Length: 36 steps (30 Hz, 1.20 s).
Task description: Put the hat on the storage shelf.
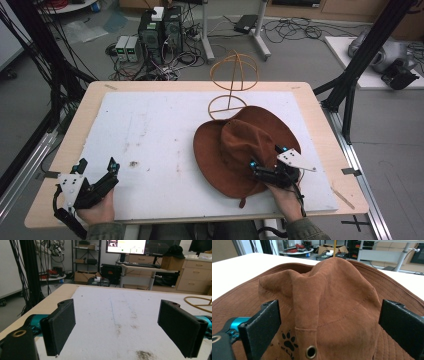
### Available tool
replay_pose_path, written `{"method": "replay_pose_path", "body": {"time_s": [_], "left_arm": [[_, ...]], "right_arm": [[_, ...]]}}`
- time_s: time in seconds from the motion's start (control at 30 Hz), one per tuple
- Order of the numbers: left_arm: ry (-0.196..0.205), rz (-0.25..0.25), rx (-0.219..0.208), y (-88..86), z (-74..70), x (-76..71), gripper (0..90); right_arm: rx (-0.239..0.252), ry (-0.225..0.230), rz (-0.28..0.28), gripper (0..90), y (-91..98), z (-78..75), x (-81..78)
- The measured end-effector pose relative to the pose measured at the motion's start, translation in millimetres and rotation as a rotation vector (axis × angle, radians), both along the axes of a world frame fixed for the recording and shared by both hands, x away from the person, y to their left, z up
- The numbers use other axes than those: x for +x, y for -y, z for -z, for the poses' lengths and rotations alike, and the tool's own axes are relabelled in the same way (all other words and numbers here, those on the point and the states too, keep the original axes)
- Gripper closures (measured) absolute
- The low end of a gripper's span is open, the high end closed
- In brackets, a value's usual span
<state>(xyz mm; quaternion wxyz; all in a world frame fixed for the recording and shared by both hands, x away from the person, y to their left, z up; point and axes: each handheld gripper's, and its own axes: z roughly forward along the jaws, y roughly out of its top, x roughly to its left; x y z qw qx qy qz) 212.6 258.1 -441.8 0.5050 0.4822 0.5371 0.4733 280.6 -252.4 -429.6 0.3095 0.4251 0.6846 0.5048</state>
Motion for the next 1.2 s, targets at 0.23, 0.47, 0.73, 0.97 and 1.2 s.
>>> {"method": "replay_pose_path", "body": {"time_s": [0.23,0.47,0.73,0.97,1.2], "left_arm": [[-0.001,-0.003,0.003,0.1,0.1,0.0,14.9],[-0.007,0.005,0.007,0.3,0.6,0.5,15.0],[-0.008,0.008,0.012,1.2,0.8,1.1,15.1],[-0.005,0.011,0.013,0.8,1.3,1.1,15.1],[-0.004,0.013,0.008,0.4,1.4,1.8,15.2]], "right_arm": [[-0.024,-0.005,-0.008,3.4,-6.7,-4.0,4.0],[-0.053,-0.024,-0.031,6.1,-13.9,-5.3,6.0],[-0.072,-0.046,-0.054,14.5,-17.7,-9.4,7.1],[-0.088,-0.04,-0.031,37.3,-19.2,-8.0,6.0],[-0.068,-0.06,-0.071,87.8,-16.9,-8.8,3.6]]}}
